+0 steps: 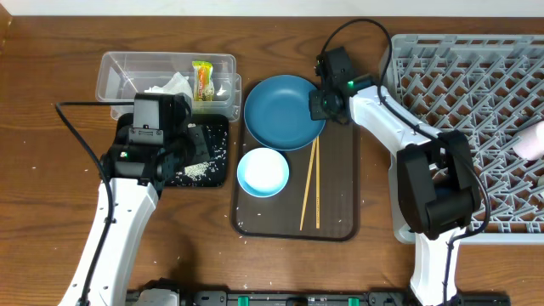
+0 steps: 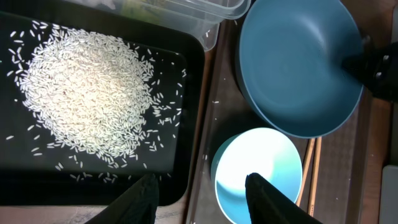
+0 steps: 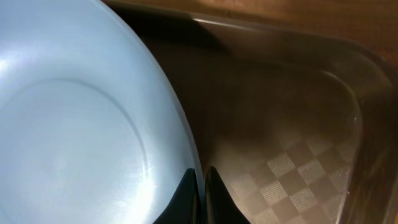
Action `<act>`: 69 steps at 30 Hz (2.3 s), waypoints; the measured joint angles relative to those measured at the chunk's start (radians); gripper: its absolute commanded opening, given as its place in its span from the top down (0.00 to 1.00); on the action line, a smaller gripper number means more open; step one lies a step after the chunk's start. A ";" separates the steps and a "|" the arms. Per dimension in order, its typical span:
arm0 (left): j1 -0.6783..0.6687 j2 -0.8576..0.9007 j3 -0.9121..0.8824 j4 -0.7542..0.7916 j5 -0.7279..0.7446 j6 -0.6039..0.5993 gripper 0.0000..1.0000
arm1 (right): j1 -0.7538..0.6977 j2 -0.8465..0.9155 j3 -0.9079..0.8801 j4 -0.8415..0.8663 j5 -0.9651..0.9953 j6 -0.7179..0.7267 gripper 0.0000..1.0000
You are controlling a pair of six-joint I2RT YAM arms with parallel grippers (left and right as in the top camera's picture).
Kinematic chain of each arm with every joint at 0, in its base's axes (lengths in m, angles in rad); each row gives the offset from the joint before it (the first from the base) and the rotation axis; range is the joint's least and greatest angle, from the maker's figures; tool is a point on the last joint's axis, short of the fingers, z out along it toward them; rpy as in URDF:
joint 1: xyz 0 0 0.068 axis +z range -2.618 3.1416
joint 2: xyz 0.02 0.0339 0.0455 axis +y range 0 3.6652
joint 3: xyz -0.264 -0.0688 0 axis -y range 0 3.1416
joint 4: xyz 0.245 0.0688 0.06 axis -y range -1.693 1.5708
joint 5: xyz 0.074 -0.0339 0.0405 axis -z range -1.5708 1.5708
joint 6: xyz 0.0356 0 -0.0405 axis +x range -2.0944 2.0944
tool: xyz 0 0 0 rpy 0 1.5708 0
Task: Sort waste into correct bins and load items into the dishwasher rack
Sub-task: 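Reach the right gripper to the blue plate and grasp its rim, then lift the blue plate with the right gripper and place it in the rack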
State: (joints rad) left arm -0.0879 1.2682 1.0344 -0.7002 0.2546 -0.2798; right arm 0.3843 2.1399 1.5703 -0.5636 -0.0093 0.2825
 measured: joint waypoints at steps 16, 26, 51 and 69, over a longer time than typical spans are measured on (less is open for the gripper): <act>0.000 0.000 0.000 0.004 0.000 0.000 0.51 | -0.263 -0.232 0.159 0.062 0.092 -0.275 0.99; 0.000 0.000 0.000 0.010 0.000 0.000 0.51 | -0.508 -0.363 0.188 0.278 0.416 -0.709 0.99; 0.000 0.000 0.000 0.015 0.000 0.000 0.51 | -0.838 -0.097 0.186 0.726 0.798 -1.364 0.99; 0.000 0.000 0.000 0.016 0.000 0.000 0.51 | -0.844 -0.014 0.198 0.615 0.827 -1.215 0.80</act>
State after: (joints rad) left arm -0.0879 1.2682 1.0344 -0.6838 0.2543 -0.2798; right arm -0.4599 2.1254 1.7683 0.0517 0.8181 -0.9325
